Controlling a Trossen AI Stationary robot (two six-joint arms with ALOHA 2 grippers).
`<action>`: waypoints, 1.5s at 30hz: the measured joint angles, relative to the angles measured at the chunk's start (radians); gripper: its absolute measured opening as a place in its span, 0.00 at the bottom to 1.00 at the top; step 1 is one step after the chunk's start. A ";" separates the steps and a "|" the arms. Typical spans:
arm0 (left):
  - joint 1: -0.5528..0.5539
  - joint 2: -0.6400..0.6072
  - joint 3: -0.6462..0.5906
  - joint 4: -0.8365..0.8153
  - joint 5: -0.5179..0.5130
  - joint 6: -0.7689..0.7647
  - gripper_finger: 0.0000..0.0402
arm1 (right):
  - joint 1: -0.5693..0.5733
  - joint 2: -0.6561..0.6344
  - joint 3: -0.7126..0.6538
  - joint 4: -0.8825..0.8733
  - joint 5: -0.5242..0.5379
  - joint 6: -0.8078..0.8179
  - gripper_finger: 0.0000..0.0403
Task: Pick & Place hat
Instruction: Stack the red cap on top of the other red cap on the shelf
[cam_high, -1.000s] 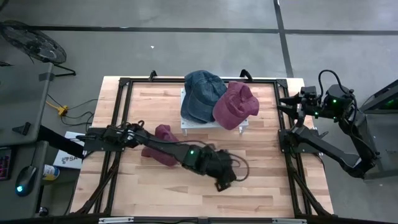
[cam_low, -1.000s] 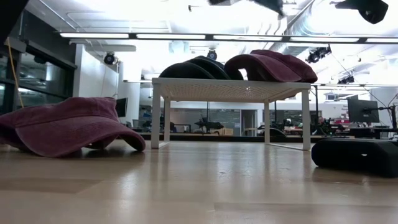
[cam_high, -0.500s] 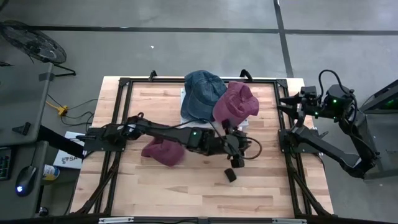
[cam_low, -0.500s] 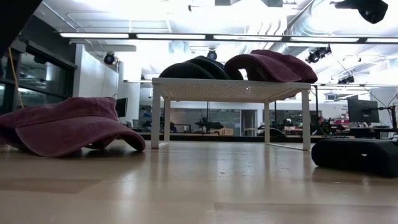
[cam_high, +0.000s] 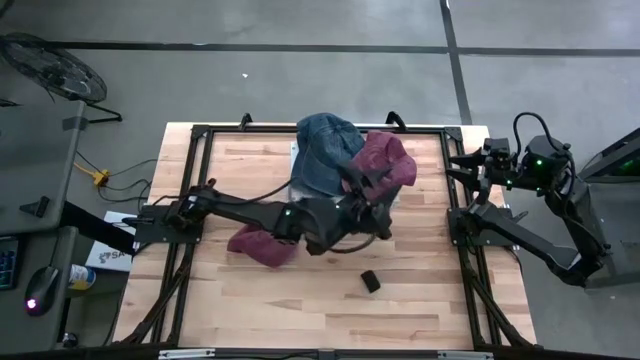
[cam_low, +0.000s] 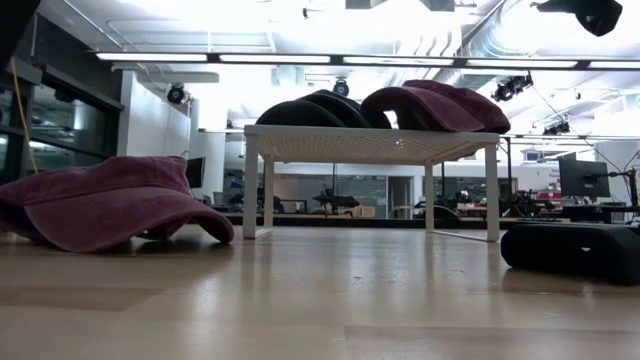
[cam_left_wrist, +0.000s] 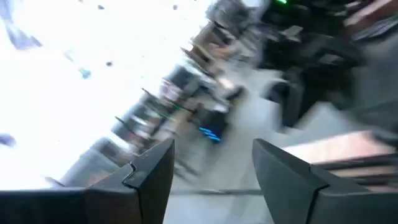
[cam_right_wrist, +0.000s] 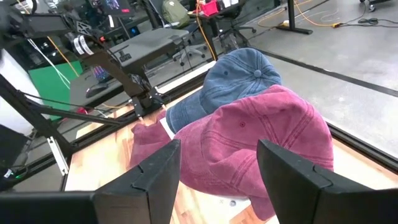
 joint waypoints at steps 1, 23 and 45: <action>-0.002 -0.002 0.000 0.059 -0.006 0.108 0.53 | 0.000 0.000 0.000 0.000 0.000 -0.001 0.51; -0.022 -0.001 0.000 0.480 0.404 0.006 0.53 | 0.000 0.000 0.001 -0.013 0.000 -0.008 0.51; -0.304 0.012 -0.001 -0.072 -0.334 -0.199 0.53 | 0.000 0.000 0.001 -0.040 0.057 -0.034 0.51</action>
